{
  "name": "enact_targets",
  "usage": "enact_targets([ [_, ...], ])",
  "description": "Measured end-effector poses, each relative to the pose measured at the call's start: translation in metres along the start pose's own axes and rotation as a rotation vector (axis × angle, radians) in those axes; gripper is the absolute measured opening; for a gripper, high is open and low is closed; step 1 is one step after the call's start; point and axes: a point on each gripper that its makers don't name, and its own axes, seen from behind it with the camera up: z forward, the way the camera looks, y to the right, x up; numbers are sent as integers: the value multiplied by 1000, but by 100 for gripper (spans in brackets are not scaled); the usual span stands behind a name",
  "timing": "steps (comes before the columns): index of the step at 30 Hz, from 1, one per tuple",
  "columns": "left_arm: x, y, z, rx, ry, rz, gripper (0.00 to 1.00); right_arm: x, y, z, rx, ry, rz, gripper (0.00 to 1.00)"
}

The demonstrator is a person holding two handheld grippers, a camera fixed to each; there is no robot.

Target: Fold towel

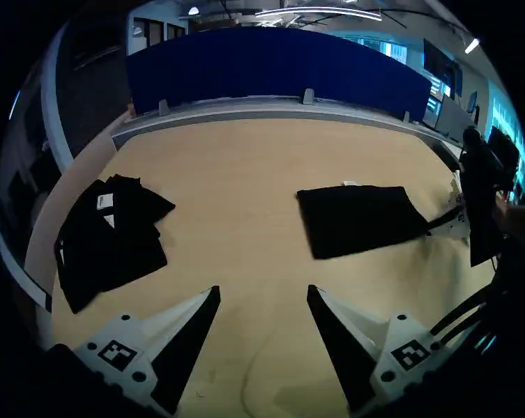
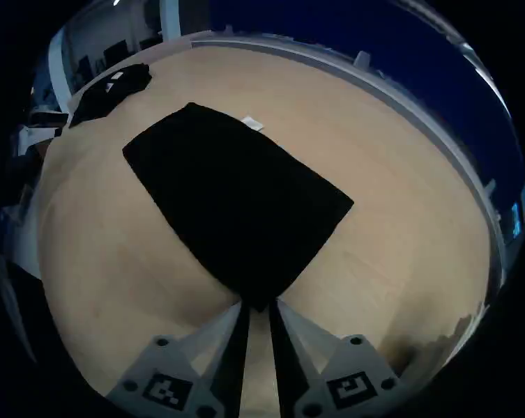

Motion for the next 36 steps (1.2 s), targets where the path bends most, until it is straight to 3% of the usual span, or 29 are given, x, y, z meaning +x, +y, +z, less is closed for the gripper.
enact_targets([
  [5, -1, -1, 2, -1, -2, -1, 92, 0, 1, 1, -5, 2, -12, 6],
  [11, 1, -1, 4, -7, -2, -4, 92, 8, 3, 0, -17, 11, -27, 5],
  [19, 2, -3, 1, -6, -2, -12, 92, 38, 2, -16, -37, 37, -85, 5],
  [29, -3, -7, -7, -6, 6, -43, 92, 108, -15, -37, -40, 85, -250, 5],
  [36, -9, -13, -15, -2, 16, -70, 92, 144, -40, -36, -14, 93, -374, 5],
])
